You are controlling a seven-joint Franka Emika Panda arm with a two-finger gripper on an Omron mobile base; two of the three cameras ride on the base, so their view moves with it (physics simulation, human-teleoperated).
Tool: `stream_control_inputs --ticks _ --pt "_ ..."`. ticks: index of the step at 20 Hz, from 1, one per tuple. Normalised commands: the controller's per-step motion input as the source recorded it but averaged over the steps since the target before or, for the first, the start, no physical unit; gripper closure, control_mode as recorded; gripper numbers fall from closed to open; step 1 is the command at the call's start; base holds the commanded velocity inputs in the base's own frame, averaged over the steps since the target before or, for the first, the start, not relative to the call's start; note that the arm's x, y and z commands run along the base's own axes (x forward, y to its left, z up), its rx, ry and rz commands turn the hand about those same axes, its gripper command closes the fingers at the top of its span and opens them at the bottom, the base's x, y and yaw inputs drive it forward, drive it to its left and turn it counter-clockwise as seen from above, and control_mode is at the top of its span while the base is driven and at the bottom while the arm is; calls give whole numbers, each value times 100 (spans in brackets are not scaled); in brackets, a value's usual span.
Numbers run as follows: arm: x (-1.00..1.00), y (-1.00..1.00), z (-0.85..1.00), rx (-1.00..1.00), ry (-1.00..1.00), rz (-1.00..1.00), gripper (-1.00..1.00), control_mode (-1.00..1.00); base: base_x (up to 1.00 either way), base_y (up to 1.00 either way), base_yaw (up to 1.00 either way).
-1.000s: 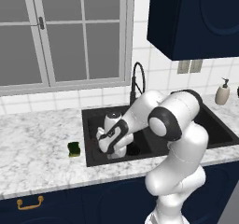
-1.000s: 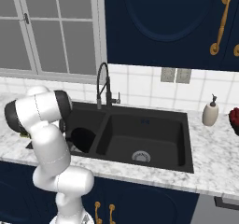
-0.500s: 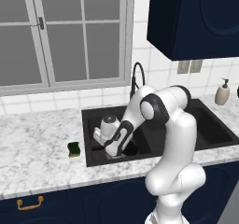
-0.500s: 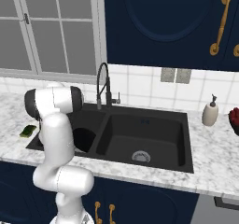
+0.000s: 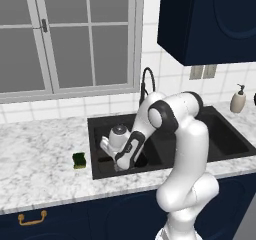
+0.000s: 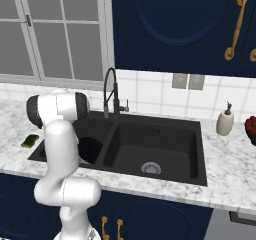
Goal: Pick the pan and sponge and place them into the sink. Then turn on the water.
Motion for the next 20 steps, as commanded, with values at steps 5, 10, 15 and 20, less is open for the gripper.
stream_control_inputs --ticks 5,10,15,20 --pt "-27 -28 25 1 0 0 -100 -100 0 0 0" --pt "-24 -8 88 1 2 0 -100 -100 0 0 0" --pt "-2 0 100 0 13 0 -100 -100 0 0 0" --pt "0 0 100 -2 23 2 -100 -100 0 0 0"
